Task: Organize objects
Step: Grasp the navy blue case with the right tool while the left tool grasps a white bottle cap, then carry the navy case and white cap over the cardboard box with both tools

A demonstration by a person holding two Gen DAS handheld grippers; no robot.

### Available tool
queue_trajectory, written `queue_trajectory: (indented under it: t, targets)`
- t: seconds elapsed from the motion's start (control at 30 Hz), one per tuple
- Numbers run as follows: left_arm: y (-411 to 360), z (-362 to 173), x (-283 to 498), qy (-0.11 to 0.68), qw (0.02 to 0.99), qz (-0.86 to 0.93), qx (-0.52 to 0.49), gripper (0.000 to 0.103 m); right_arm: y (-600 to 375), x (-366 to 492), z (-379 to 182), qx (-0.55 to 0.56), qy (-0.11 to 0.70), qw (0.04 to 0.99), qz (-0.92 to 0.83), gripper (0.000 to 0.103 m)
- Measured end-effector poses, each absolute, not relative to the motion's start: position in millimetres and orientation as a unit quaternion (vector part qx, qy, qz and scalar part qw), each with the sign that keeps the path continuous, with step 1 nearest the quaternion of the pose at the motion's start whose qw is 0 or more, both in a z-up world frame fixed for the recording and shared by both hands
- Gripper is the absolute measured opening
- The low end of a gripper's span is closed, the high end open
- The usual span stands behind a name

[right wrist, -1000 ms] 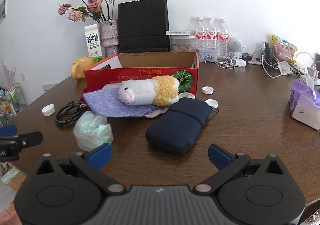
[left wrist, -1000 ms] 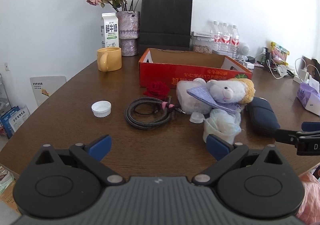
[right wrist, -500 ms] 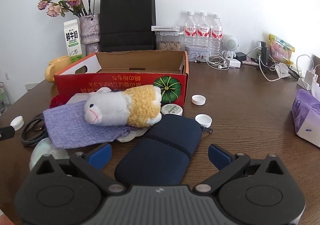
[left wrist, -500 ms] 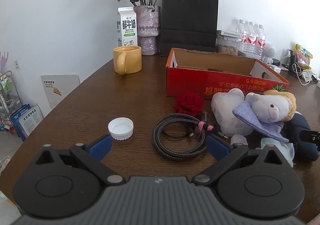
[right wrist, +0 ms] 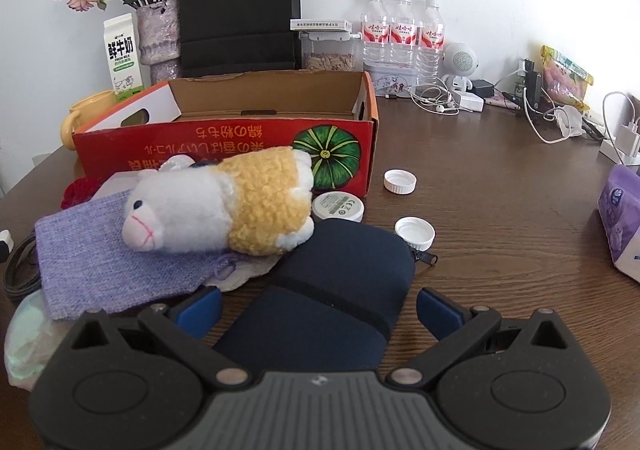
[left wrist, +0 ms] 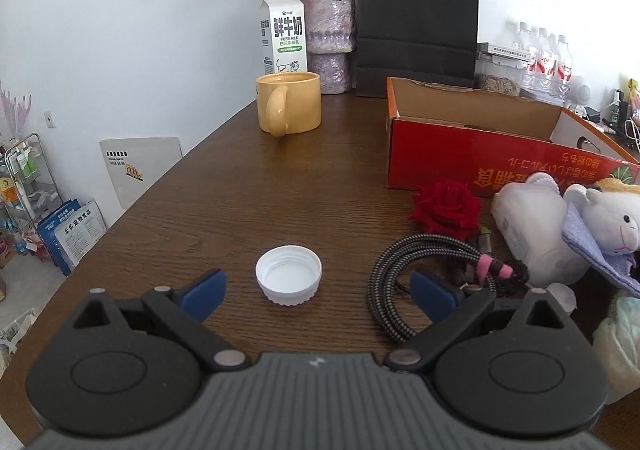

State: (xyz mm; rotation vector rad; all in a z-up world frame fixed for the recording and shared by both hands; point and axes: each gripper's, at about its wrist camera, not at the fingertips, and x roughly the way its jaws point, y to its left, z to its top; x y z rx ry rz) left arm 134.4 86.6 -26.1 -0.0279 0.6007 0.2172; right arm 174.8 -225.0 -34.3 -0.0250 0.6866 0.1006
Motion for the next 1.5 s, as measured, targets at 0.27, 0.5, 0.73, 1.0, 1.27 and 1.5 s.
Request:
queue_trajectory:
  t: [0.27,0.5,0.73,1.0,1.27,1.5]
  targets:
    - [108.1,-32.4,147.2,0.306,0.943,0.132,-0.026,0.096,-224.9,183.7,-43.1,-0.011,0.35,0.936,0.045,0.103]
    - [115.0,-39.0,153.7,0.32,0.938,0.131,-0.037,0.078,-225.8,183.3,-44.0,-0.012,0.345,0.938,0.047,0.103]
    - [111.7,-37.1,151.5,0.31,0.942,0.122,-0.039,0.041,-228.2,180.2,-44.9,-0.014,0.336,0.94,0.051,0.103]
    - [108.2,-37.5,150.1,0.307,0.943,0.12,-0.034,0.041,-234.6,183.2,-42.4,-0.015,0.348,0.936,0.053,0.103]
    - [108.2,-37.6,149.9,0.307,0.944,0.12,-0.034,0.041,-253.6,184.4,-37.5,-0.024,0.371,0.925,0.076,0.101]
    - [105.5,-36.9,149.5,0.307,0.944,0.119,-0.033,0.041,-264.4,184.0,-31.0,-0.026,0.366,0.926,0.091,0.071]
